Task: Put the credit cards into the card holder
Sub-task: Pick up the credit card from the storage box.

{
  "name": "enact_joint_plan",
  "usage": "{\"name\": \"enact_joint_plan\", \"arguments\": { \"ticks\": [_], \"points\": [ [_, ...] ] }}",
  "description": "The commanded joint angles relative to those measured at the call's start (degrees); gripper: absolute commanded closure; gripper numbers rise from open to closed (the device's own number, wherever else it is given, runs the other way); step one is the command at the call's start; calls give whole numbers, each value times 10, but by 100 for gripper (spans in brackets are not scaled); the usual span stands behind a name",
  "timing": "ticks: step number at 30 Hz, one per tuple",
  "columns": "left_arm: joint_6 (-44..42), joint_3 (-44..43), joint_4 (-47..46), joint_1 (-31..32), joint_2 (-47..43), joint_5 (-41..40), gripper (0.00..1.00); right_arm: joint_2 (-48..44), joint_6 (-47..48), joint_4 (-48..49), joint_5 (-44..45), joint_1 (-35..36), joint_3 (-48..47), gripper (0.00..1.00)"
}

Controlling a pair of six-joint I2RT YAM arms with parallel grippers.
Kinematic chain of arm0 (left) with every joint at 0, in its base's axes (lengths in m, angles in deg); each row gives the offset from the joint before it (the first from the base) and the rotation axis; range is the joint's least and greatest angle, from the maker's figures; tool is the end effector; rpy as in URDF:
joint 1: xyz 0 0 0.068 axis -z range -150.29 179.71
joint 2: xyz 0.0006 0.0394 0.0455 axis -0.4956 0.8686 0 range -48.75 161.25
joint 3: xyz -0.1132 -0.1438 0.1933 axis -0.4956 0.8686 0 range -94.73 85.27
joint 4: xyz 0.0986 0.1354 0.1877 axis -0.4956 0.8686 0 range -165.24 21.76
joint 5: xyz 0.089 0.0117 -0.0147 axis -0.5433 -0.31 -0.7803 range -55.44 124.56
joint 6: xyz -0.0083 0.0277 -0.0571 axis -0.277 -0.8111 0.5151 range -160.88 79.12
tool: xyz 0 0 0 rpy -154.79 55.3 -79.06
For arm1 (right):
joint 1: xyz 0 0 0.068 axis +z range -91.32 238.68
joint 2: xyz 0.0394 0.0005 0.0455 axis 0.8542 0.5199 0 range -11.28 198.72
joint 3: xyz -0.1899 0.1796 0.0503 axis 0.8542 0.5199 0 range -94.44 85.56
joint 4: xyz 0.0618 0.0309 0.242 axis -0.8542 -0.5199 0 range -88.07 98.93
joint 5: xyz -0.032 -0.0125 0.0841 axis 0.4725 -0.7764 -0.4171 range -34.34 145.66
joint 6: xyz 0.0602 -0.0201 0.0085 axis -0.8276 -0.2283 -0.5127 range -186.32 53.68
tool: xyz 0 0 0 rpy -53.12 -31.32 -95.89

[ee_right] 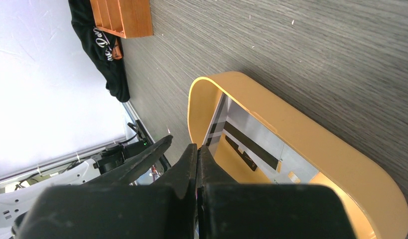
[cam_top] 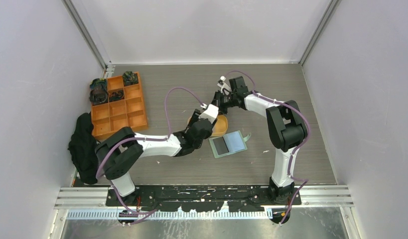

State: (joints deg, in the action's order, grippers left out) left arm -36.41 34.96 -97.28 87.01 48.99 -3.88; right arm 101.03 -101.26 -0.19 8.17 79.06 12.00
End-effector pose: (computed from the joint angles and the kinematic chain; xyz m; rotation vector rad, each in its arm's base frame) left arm 0.2200 -0.2858 0.1879 0.4624 1.8568 -0.0476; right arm 0.3717 0.1773 0.1717 -0.1037 2.5338 1.4214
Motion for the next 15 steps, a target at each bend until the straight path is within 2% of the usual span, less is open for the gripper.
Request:
{"name": "enact_joint_plan", "arguments": {
  "ticks": [1, 5, 8, 11, 13, 15],
  "points": [
    [19, -31, 30, -1, 18, -46, 48, -20, -9, 2, -10, -3, -10, 99],
    [24, -40, 41, -1, 29, -40, 54, -23, -9, 2, -8, -3, -10, 99],
    [26, -47, 53, -1, 36, -46, 69, -24, -10, 2, -8, -3, -9, 99],
    [25, -58, 70, -1, 38, -51, 90, -26, -12, 2, -9, -3, -9, 99],
    [24, -63, 78, -1, 35, -55, 96, -29, -14, 2, -9, -3, -9, 97],
    [21, -64, 81, -1, 28, -57, 100, -32, -17, 3, -10, -3, -9, 90]
  ]
}}
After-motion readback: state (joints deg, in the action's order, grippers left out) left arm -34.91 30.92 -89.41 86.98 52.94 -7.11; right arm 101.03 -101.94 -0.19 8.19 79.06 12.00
